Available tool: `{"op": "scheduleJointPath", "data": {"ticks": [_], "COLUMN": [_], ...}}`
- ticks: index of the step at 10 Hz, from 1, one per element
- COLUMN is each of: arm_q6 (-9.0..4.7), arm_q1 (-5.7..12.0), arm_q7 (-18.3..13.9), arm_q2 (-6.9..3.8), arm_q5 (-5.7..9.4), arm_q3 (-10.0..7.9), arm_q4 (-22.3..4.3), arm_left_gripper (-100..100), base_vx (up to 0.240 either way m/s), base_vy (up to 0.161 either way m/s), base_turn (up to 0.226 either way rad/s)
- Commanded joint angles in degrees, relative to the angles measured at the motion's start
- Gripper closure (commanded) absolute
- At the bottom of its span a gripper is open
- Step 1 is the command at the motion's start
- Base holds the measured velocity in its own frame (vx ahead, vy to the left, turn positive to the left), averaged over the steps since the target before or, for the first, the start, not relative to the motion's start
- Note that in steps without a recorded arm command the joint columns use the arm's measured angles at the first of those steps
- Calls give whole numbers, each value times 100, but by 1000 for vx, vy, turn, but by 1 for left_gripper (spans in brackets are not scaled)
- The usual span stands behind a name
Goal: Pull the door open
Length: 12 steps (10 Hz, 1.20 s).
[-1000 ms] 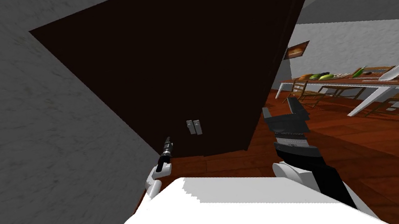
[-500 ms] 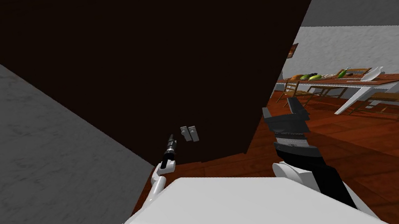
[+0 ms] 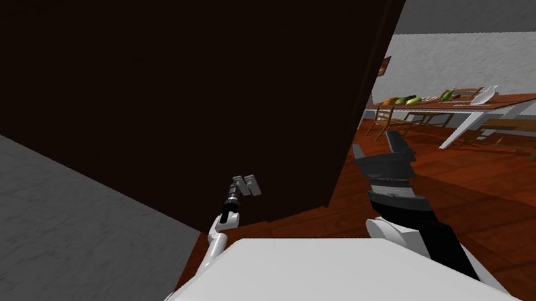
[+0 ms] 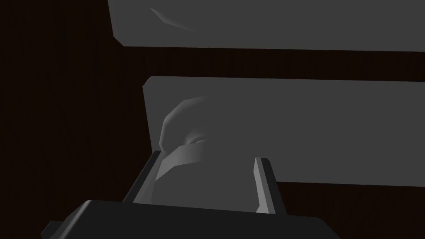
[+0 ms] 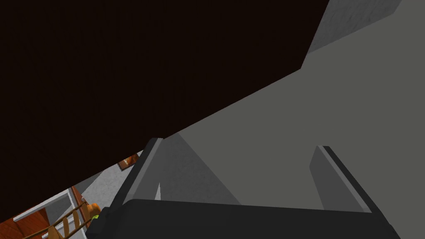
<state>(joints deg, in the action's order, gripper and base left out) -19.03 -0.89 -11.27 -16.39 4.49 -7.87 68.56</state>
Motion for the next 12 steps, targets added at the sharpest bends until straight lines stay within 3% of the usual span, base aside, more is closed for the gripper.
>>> {"op": "scheduleJointPath", "data": {"ticks": [1, 4, 8, 9, 12], "arm_q6": [0, 0, 8, 20, -45], "arm_q1": [-3, -3, -252, -242, -299], "arm_q7": [0, 0, -58, -78, -162], "arm_q2": [-9, -9, -260, -215, -162], "arm_q5": [2, 2, 45, 39, 29], "arm_q3": [-11, -11, -192, -80, 139], "arm_q4": [1, 1, -72, 19, 190], "arm_left_gripper": [100, 100, 100, -100, -100], "base_vx": [-21, -4, -186, -183, -210], "base_vy": [18, 3, 118, 24, -102], "base_turn": [-29, -3, 100, -59, -72]}}
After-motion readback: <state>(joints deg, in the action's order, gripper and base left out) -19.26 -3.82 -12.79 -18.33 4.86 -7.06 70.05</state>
